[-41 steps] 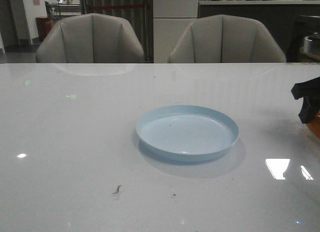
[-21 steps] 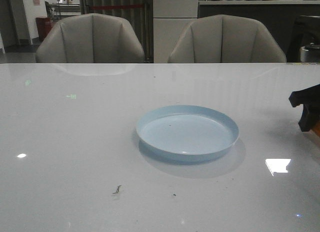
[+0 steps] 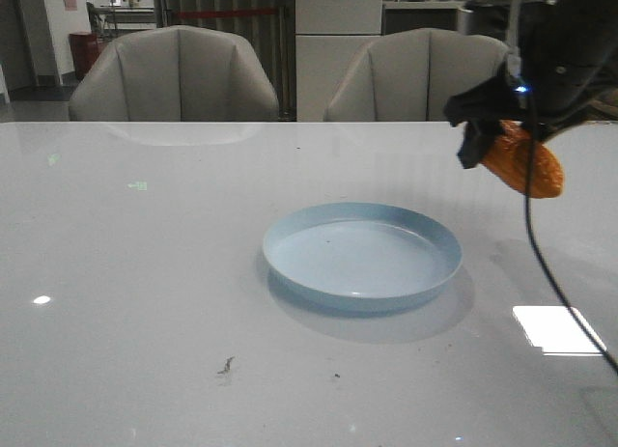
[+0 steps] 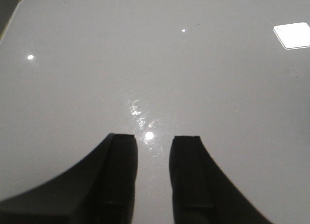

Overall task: Place corn on plate with both arms
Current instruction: 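Lift the corn cob with the right gripper and lower it onto the plate, then open the right gripper and raise it away from the corn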

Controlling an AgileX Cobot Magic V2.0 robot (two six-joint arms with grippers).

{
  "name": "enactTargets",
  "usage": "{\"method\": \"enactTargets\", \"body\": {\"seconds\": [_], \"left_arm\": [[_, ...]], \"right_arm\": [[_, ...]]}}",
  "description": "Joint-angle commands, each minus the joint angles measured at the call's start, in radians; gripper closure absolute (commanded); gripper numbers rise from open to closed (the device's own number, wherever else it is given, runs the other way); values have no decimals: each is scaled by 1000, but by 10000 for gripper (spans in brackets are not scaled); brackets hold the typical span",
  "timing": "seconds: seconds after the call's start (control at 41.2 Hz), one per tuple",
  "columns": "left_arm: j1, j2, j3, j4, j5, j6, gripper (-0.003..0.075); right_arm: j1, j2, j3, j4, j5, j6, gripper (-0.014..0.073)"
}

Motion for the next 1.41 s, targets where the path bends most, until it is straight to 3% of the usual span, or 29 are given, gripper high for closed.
{"method": "enactTargets", "body": {"seconds": [0.0,0.218,0.388,0.631,1.043,1.237,1.383], "left_arm": [[0,-17,-28,-5,-81,-7,449],[0,-17,-28,-5,-81,-7,449],[0,-17,-28,-5,-81,-7,449],[0,-17,-28,-11,-81,-7,449],[0,-17,-28,-11,-81,-7,449],[0,-17,-28,-11,-81,-7,449],[0,-17,-28,-11,-81,-7,449]], "right_arm": [[78,-49,-38,-9,-30,-13,263],[232,-11,-37,-9,-37,-13,263],[284,24,-37,-9,-43,-13,243],[285,52,-37,-9,-28,-12,38],[278,-22,-88,-9,-96,-11,34],[259,-157,-177,-9,27,-9,34],[159,-298,-181,31,137,86,34]]}}
